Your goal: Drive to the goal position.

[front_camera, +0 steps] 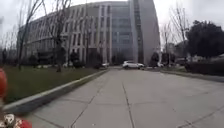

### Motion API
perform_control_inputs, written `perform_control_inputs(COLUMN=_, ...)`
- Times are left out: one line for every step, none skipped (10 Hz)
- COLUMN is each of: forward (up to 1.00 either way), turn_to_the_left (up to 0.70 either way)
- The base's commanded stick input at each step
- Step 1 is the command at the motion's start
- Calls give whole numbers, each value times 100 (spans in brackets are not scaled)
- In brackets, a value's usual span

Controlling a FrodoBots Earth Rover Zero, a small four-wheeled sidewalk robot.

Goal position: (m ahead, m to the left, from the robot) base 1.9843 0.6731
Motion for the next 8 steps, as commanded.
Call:
perform_control_inputs(forward=70, turn_to_the_left=0)
perform_control_inputs(forward=70, turn_to_the_left=0)
perform_control_inputs(forward=70, turn_to_the_left=0)
perform_control_inputs(forward=70, turn_to_the_left=0)
perform_control_inputs(forward=70, turn_to_the_left=0)
perform_control_inputs(forward=70, turn_to_the_left=0)
perform_control_inputs(forward=70, turn_to_the_left=0)
perform_control_inputs(forward=70, turn_to_the_left=0)
